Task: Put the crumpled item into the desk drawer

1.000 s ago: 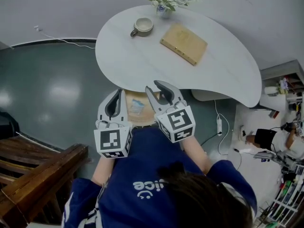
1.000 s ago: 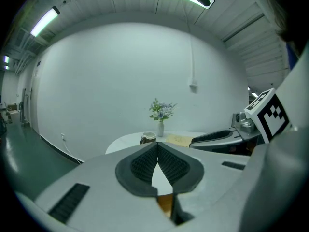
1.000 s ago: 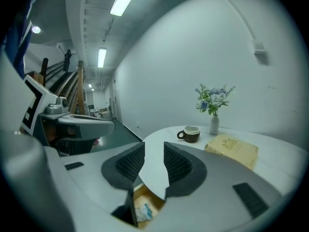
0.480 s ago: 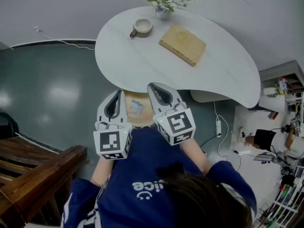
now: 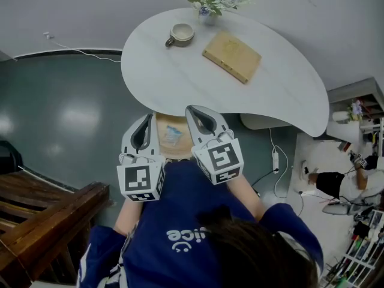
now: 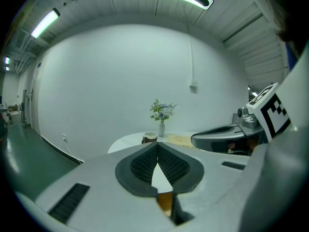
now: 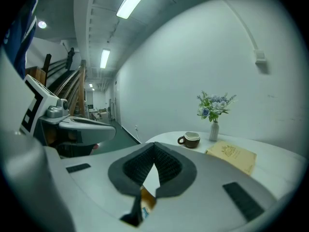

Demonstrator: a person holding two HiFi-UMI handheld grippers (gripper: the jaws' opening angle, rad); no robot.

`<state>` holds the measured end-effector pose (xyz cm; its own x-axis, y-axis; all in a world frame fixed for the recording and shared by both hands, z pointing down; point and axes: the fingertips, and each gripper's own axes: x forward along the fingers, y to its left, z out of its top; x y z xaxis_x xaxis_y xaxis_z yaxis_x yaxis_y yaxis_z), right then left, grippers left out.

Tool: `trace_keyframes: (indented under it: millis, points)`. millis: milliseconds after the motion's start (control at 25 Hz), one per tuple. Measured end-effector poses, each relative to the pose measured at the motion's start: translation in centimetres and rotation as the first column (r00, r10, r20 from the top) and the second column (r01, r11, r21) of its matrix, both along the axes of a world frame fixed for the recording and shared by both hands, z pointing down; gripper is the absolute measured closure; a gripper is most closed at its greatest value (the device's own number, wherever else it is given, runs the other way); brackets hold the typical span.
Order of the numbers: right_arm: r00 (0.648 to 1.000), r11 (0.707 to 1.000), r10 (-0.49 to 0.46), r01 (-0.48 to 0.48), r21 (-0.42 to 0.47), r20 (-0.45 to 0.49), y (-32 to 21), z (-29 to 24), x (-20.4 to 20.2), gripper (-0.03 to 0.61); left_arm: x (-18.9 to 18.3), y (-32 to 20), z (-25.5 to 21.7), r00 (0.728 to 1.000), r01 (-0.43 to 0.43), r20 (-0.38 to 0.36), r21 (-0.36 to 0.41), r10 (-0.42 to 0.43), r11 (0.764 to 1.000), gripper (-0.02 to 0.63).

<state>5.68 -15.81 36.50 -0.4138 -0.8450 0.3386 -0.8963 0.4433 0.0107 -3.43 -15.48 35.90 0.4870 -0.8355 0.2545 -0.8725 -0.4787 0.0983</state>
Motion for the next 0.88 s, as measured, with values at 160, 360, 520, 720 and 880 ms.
trace_keyframes:
  millis: [160, 360, 520, 720, 880]
  points:
    - [1.0, 1.0, 0.008, -0.008, -0.002, 0.001, 0.1, 0.3, 0.0, 0.572, -0.2, 0.0, 0.4, 1.0, 0.001, 0.001, -0.009, -0.001, 1.0, 0.61]
    - [1.0, 1.0, 0.016, -0.016, -0.001, 0.01, 0.0, 0.3, 0.2, 0.572, -0.1, 0.0, 0.4, 1.0, -0.001, 0.003, -0.015, 0.001, 1.0, 0.611]
    - [0.999, 0.999, 0.034, -0.034, -0.001, 0.014, -0.2, 0.5, 0.5, 0.572, -0.2, -0.1, 0.5, 1.0, 0.003, 0.008, -0.019, -0.003, 1.0, 0.611]
    - [0.999, 0.999, 0.044, -0.044, 0.004, 0.024, -0.8, 0.5, 0.9, 0.572, -0.1, -0.5, 0.6, 1.0, 0.012, 0.013, -0.018, -0.011, 1.0, 0.611]
    - [0.998, 0.999, 0.048, -0.048, 0.002, 0.039, -1.2, 0.5, 1.2, 0.572, 0.0, -0.8, 0.6, 1.0, 0.015, 0.015, -0.02, -0.015, 1.0, 0.611]
